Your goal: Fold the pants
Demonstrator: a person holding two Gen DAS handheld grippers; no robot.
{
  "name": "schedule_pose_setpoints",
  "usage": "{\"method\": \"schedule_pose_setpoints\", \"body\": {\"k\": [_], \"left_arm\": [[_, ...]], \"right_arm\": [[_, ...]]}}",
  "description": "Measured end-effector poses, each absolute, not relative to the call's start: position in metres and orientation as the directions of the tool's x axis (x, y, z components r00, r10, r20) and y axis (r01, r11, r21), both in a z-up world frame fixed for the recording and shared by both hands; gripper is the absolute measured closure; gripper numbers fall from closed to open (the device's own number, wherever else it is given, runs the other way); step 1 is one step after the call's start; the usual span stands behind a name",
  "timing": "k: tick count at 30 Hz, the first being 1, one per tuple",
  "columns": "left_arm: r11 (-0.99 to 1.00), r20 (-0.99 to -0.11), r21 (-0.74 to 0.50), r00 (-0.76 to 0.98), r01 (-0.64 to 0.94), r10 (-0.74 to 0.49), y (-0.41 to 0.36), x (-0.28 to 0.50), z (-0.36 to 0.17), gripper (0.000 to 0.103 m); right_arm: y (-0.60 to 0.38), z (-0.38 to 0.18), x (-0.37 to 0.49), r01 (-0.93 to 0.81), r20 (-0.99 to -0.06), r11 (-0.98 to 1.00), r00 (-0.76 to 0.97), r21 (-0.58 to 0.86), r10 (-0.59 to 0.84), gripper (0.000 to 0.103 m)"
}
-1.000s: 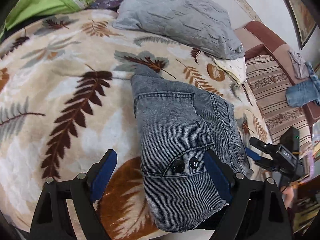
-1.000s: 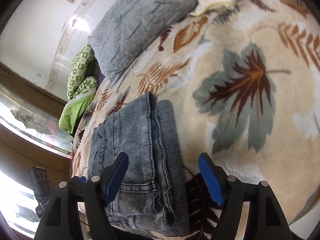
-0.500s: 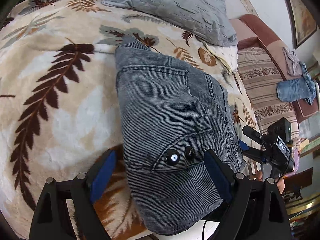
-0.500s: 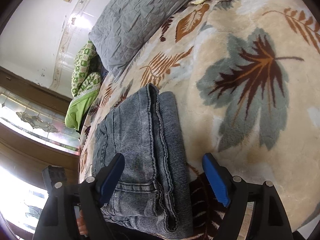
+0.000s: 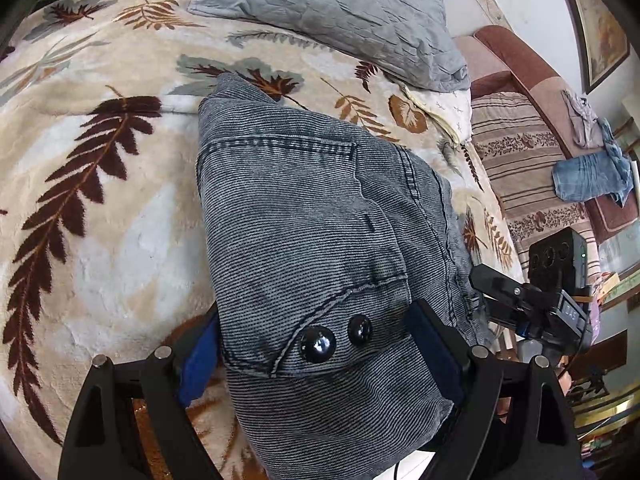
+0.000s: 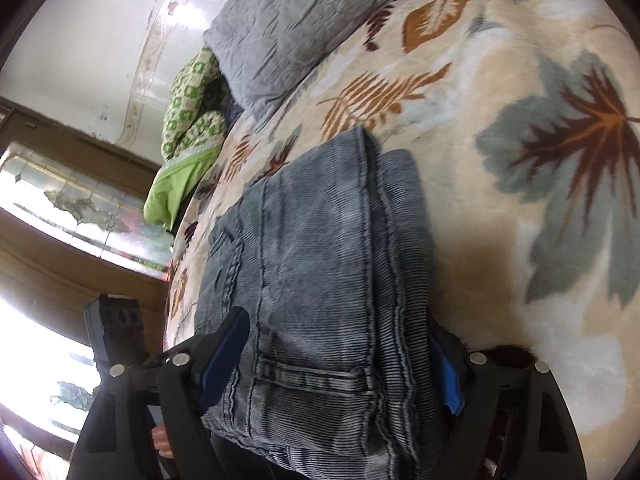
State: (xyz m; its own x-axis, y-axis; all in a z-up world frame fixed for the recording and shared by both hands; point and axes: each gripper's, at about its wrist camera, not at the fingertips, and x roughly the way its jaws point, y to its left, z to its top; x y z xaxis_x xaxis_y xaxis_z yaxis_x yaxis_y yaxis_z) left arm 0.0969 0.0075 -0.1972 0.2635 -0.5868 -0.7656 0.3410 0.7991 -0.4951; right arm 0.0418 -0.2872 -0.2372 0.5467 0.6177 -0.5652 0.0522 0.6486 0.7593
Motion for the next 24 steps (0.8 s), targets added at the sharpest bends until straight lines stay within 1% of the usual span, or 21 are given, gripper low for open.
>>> {"method": "schedule_pose_setpoints", "body": {"k": [2,3,4,5,6,7,8,9,11,14,19,24], "left_arm": [[0.805,-0.770,-0.481,0.271,0.346,-0.577,0.007,0.095,-0.196,0.020],[0.808,-0.771,-0.475,0.277,0.350,-0.573,0.005,0.094,-0.195,0.022],[0.809,-0.772,-0.470,0.280,0.354,-0.571,0.005,0.094,-0.193,0.027],[0.810,-0.772,-0.462,0.285,0.362,-0.568,0.003,0.093,-0.191,0.034],[0.812,-0.773,-0.451,0.292,0.370,-0.563,0.002,0.092,-0.189,0.038],[0.813,-0.774,-0.443,0.296,0.377,-0.559,0.001,0.091,-0.187,0.047],[0.815,-0.775,-0.436,0.301,0.382,-0.556,0.000,0.091,-0.185,0.053],[0.817,-0.777,-0.429,0.305,0.385,-0.551,-0.001,0.090,-0.183,0.055],[0.824,-0.780,-0.414,0.314,0.387,-0.541,-0.002,0.090,-0.179,0.064],[0.833,-0.780,-0.395,0.338,0.386,-0.527,-0.001,0.088,-0.173,0.072],[0.847,-0.772,-0.351,0.389,0.398,-0.503,0.002,0.083,-0.155,0.076],[0.867,-0.758,-0.296,0.454,0.401,-0.469,0.007,0.077,-0.132,0.076]], "right_arm": [[-0.282,-0.236,0.041,0.037,-0.568,0.656,0.539,0.754,0.622,0.025],[-0.278,-0.236,0.040,0.032,-0.577,0.667,0.534,0.744,0.618,0.031],[-0.274,-0.234,0.040,0.027,-0.592,0.685,0.530,0.728,0.608,0.036],[-0.270,-0.232,0.039,0.024,-0.604,0.703,0.533,0.710,0.593,0.037],[-0.267,-0.230,0.039,0.019,-0.612,0.715,0.535,0.699,0.583,0.041],[-0.265,-0.228,0.039,0.014,-0.615,0.723,0.538,0.691,0.577,0.044],[-0.262,-0.226,0.038,0.009,-0.613,0.726,0.544,0.688,0.574,0.047],[-0.259,-0.223,0.037,-0.004,-0.613,0.734,0.548,0.679,0.570,0.052],[-0.250,-0.215,0.034,-0.032,-0.627,0.774,0.565,0.633,0.536,0.055],[-0.240,-0.205,0.031,-0.066,-0.631,0.809,0.589,0.585,0.505,0.058],[-0.233,-0.191,0.024,-0.120,-0.598,0.820,0.627,0.560,0.500,0.063],[-0.221,-0.179,0.020,-0.165,-0.579,0.833,0.648,0.528,0.495,0.065]]}}
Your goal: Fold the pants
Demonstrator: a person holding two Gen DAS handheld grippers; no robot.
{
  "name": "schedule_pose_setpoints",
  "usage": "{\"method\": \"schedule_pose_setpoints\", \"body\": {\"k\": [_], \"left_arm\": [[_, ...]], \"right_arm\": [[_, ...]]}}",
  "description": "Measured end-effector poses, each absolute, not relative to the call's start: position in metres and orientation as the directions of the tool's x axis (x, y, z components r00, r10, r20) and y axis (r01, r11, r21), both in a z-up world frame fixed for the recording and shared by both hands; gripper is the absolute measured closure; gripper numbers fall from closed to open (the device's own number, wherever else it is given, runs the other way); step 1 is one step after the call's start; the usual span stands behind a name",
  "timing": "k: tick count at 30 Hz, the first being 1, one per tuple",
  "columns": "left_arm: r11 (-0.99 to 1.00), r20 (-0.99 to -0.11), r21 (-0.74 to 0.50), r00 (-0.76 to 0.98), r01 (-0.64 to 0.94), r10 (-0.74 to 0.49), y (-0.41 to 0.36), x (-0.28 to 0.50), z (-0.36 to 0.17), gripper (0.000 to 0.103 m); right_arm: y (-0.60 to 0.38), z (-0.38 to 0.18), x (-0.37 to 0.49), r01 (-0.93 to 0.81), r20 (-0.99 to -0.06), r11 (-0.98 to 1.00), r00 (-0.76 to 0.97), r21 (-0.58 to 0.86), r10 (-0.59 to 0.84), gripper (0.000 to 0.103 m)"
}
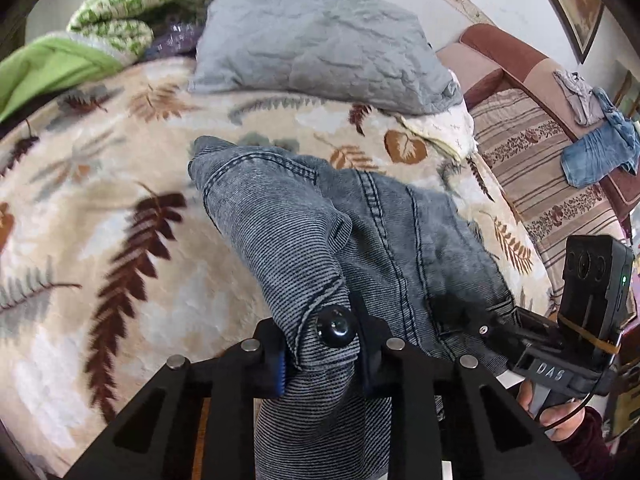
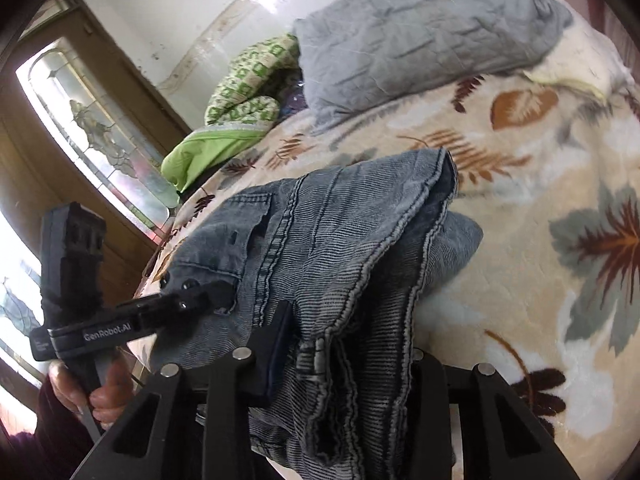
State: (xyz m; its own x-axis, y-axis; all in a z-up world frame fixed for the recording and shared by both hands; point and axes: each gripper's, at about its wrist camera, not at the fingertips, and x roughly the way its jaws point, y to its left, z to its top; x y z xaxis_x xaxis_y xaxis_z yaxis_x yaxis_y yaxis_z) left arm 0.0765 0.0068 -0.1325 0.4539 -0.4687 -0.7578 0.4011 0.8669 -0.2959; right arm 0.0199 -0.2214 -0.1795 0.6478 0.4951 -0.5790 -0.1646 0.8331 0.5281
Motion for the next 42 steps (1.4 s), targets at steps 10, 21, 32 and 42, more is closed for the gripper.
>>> {"method": "schedule_pose_setpoints", "body": {"k": [10,21,32,42], "left_arm": [[0.886,-0.712,-0.222,0.553,0.408,-0.433,0.013,0.078,-0.088,0.076],[0.897,-0.664,-0.132,0.634,0.421,-0.396,-0.002,0.095,-0.044,0.076],[0.897,-0.645,-0.099,0.658,0.432,-0.388,-0.029,0.118,-0.035,0.076],[0.905,-0.654,-0.069,0.667,0.419,-0.359,-0.044,0.138,-0.047,0.076]], "right_arm": [[-0.200,-0.134,0.022,-0.243,-0.477,0.862,0.750,0.446,0.458,0.066],[-0.205,-0.094,0.044,-0.275,-0.374,0.860,0.813,0.431,0.447,0.066],[-0.229,-0.084,0.065,-0.253,-0.344,0.866,0.841,0.431,0.417,0.066],[-0.243,-0.096,0.088,-0.227,-0.362,0.863,0.837,0.452,0.410,0.066]]}}
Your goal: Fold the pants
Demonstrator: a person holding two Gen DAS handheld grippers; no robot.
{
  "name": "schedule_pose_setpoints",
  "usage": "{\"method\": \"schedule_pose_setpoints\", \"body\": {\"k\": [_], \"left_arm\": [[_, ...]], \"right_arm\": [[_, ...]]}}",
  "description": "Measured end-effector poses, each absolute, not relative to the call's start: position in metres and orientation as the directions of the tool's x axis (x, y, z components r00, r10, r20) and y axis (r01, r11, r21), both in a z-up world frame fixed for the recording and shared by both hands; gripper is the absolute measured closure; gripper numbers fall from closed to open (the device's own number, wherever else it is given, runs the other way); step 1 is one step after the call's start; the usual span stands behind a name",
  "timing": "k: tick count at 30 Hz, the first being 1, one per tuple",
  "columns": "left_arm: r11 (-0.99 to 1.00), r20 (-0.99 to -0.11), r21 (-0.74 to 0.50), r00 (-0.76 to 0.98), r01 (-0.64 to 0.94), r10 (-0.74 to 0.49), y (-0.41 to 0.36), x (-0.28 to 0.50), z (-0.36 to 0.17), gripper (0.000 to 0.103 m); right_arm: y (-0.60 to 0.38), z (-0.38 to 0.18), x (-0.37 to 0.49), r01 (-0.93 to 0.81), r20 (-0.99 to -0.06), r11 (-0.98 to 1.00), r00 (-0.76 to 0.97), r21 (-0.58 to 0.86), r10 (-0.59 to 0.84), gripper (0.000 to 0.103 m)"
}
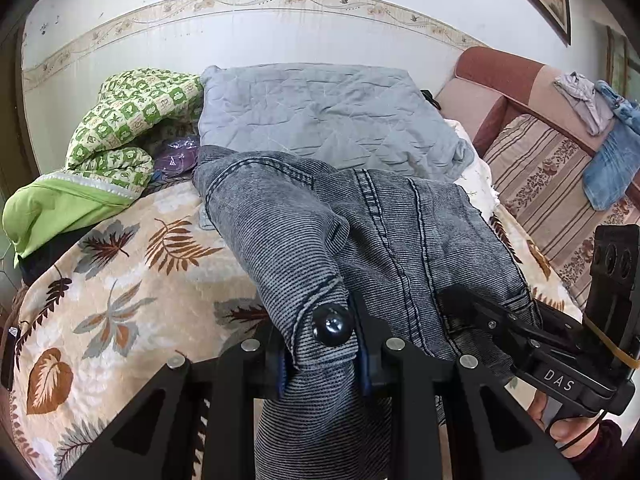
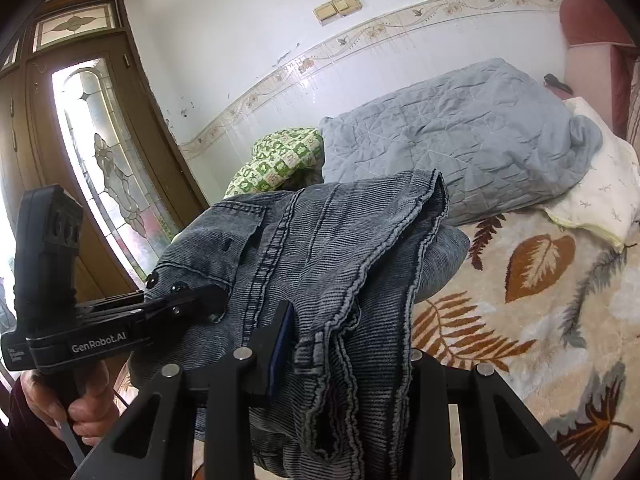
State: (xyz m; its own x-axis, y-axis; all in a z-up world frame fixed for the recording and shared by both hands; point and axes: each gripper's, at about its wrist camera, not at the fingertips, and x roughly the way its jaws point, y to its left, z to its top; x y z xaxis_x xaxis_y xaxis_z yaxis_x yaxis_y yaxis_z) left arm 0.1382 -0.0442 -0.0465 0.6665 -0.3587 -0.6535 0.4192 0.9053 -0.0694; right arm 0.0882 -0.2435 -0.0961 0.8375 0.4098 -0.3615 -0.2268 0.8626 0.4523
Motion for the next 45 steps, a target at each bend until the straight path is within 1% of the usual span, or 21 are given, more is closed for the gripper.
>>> {"method": "schedule_pose_setpoints", "body": {"k": [6,13,34,45], "left_arm": [[0.912,-0.652,-0.052,0.678,0.407,-0.340,-0.045,0.147,-0.051,0.076],[0.919,-0.656,-0.062,0.678,0.390,-0.332,-0.041,0.161,-0.056,0.076],[0.931,-0.683,-0.047,0.669,0.361,-0.294,-0.043,0.181,-0.081,0.076],[0.939,-0.718,-0.062,0.638,0.340,-0.278,-0.041,0.198,-0.107,0.076]], "right_arm": [[-0.244,-0.101,0.102,-0.222,-0.372,0.861,0.831,0.458,0.413,0.066],[-0.241,-0.106,0.116,-0.218,-0.384,0.859,0.824,0.463,0.416,0.066],[-0.237,-0.124,0.146,-0.179,-0.447,0.854,0.789,0.489,0.421,0.066],[-0.234,-0.143,0.165,-0.147,-0.515,0.863,0.749,0.483,0.416,0.066]]}}
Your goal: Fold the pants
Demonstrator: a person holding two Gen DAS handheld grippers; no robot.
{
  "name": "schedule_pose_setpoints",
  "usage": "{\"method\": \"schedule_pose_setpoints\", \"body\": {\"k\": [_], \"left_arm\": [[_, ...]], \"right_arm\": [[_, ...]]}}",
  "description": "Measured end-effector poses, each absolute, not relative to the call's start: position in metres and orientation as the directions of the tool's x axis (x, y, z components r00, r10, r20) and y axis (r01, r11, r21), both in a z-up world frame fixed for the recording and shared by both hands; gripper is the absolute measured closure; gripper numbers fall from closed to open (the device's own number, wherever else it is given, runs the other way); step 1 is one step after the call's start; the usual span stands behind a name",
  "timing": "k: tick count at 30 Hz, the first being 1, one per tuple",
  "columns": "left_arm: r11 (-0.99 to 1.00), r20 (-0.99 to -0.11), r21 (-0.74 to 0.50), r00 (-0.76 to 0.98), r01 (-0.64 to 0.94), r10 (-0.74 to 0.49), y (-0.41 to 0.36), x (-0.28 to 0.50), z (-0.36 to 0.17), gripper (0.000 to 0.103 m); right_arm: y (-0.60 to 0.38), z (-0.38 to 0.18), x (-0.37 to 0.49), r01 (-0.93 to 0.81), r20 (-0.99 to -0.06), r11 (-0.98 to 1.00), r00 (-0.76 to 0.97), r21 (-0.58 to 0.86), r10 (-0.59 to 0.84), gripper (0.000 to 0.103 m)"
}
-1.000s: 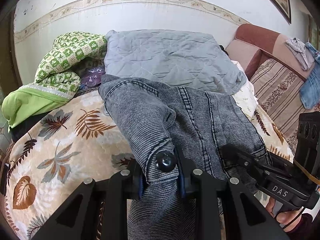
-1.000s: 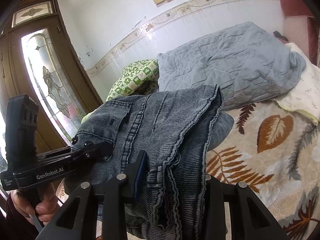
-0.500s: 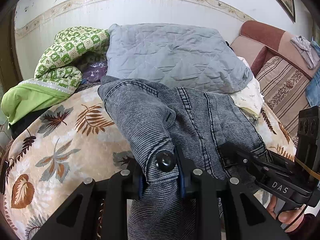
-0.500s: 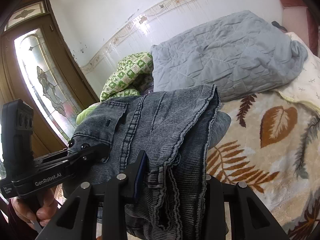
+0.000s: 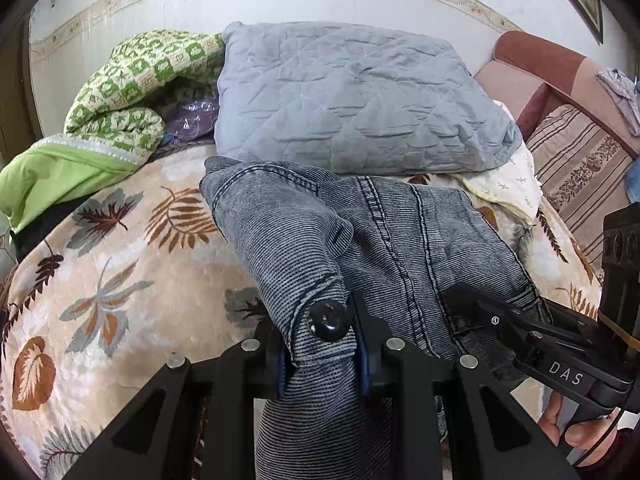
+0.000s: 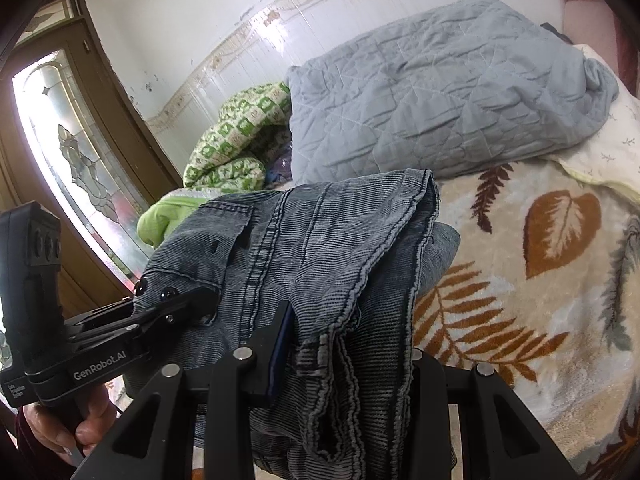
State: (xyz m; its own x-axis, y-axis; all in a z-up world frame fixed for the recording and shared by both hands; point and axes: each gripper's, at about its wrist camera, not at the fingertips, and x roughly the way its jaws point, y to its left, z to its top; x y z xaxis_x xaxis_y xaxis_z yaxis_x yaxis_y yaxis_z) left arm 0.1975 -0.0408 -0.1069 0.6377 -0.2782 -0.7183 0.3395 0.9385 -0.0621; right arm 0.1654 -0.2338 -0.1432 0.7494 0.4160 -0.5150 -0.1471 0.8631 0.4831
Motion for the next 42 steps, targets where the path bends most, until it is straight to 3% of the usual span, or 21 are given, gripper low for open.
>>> {"method": "schedule_pose_setpoints", "body": {"k": [13,15,17,19,22,34,39,42], "left_arm": [[0.952,-0.780,-0.073,0.577,0.299,-0.241,-0.043,0.215,-0.154,0.075],[0.955,-0.781,-0.063,0.582,0.291,-0.229,-0.042,0.215,-0.159,0.068],[0.960,-0.773,-0.023,0.604,0.279,-0.194,-0.042,0.213,-0.160,0.055],[0.964,-0.770,0.015,0.618,0.266,-0.159,-0.042,0.211,-0.160,0.041],[0.970,-0.764,0.045,0.634,0.239,-0.121,-0.037,0.208,-0.158,0.038],[0.966,-0.678,0.128,0.731,0.225,-0.080,-0.043,0.187,-0.119,0.035],[0.962,-0.672,0.137,0.736,0.235,-0.084,-0.050,0.184,-0.117,0.035],[0.962,-0.681,0.138,0.728,0.237,-0.082,-0.051,0.187,-0.121,0.035]], "right_arm": [[-0.233,-0.180,0.190,-0.071,-0.630,0.878,0.670,0.473,0.394,0.066],[-0.232,-0.188,0.193,-0.051,-0.654,0.884,0.653,0.464,0.381,0.064],[-0.234,-0.192,0.194,-0.039,-0.662,0.882,0.645,0.470,0.382,0.062],[-0.237,-0.196,0.195,-0.011,-0.680,0.887,0.637,0.462,0.362,0.044],[-0.243,-0.201,0.195,0.014,-0.694,0.884,0.625,0.467,0.357,0.041],[-0.272,-0.172,0.170,0.044,-0.607,0.872,0.735,0.488,0.303,0.040],[-0.261,-0.154,0.156,-0.059,-0.527,0.886,0.785,0.460,0.326,0.040],[-0.249,-0.151,0.156,-0.100,-0.527,0.894,0.777,0.438,0.345,0.041]]}}
